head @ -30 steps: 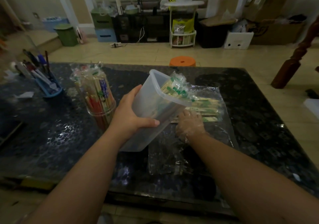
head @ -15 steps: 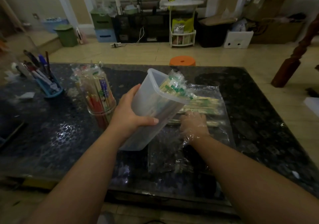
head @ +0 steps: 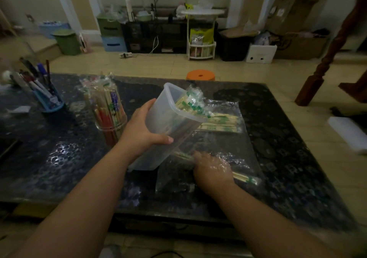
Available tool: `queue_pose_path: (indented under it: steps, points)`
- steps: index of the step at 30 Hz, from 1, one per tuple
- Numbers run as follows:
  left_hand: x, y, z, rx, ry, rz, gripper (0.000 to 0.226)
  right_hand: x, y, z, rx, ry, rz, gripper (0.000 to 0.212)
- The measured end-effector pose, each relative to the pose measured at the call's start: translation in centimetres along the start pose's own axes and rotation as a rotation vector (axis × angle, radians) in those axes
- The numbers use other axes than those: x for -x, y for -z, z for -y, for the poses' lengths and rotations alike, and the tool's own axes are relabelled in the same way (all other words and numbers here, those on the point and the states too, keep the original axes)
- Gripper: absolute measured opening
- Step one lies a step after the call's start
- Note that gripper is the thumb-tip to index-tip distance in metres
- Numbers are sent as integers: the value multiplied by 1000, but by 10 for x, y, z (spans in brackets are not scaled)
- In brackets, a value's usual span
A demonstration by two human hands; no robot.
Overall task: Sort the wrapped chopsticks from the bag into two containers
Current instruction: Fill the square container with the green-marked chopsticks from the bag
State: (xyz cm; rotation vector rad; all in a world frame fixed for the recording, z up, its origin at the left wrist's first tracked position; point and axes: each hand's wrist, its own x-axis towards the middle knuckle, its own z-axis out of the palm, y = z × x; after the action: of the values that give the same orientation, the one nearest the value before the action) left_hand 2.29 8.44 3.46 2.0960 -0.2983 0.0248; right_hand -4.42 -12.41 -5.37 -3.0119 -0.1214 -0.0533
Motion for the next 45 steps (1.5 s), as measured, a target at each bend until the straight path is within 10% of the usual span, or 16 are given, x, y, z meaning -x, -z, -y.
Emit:
queue_pose_path:
  steps: [9, 17, 25, 38, 45]
  points:
    - [14, 0, -11, -19, -12, 32, 123, 41, 53, 14, 128, 217, -30, 34]
    - [22, 1, -11, -4, -36, -6, 131, 50, 89, 17, 16, 421, -772, 27]
    - [20, 4, -9, -2, -21, 31, 122, 27, 112, -8, 90, 167, -810, 23]
    - [20, -2, -19, -34, -31, 94, 125, 24, 158, -7, -1298, 14, -1014, 23]
    - [23, -2, -20, -16, -8, 88, 129, 30, 157, 2, -1456, -179, -771, 36]
